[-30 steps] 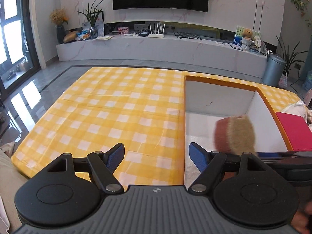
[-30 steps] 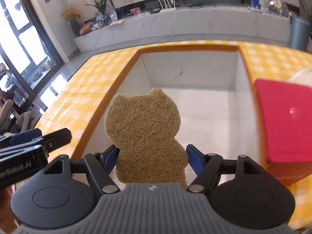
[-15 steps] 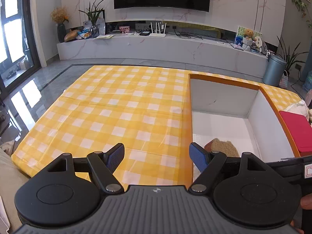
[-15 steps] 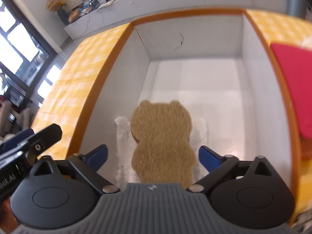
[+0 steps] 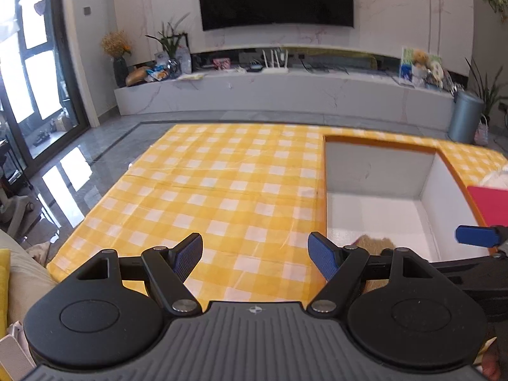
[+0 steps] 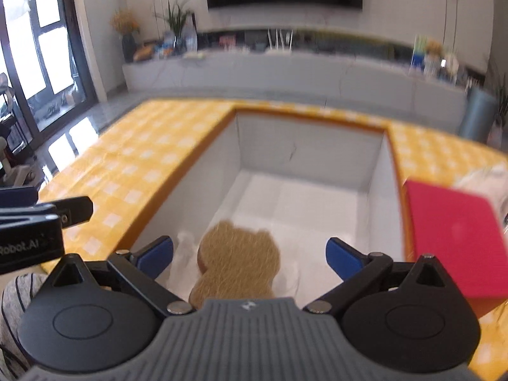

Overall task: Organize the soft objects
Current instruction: 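Lower the coir pad into the bin and open the right tool, then move the right tool toward the yellow cloth while the left tool approaches the wrapped bouquet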

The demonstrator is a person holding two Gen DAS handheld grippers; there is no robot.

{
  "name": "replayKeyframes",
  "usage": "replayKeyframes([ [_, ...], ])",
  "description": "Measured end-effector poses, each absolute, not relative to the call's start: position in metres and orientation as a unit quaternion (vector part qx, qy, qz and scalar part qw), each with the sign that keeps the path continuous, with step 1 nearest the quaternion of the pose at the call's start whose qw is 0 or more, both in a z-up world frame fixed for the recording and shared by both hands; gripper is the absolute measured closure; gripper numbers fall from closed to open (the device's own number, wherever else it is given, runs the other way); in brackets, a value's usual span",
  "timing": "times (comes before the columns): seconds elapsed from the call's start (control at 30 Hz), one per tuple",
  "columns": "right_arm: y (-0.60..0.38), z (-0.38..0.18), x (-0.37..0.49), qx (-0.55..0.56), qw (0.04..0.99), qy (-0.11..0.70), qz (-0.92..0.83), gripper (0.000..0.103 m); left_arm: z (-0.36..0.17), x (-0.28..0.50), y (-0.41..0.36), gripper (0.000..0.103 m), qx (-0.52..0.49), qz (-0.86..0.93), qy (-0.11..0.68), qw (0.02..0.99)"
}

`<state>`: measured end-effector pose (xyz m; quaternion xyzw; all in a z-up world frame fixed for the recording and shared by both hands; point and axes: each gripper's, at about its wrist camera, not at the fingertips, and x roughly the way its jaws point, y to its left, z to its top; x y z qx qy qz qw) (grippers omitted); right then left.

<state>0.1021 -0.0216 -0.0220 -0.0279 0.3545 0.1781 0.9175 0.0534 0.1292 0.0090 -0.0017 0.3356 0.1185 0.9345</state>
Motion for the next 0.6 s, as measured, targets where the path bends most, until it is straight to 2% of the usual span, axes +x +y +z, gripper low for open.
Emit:
replayKeyframes([
  [0.17,-0.029,-0.004,0.094,-0.063,0.937,0.308,0.154,0.003,0.023,0.041,0.119,0.014,0.013,0.101,0.308,0.946],
  [0.6,-0.097,0.034,0.075,-0.032,0.967,0.238,0.083,0.003,0.048,0.027,0.088,0.014,0.025,0.104,0.260,0.960],
])
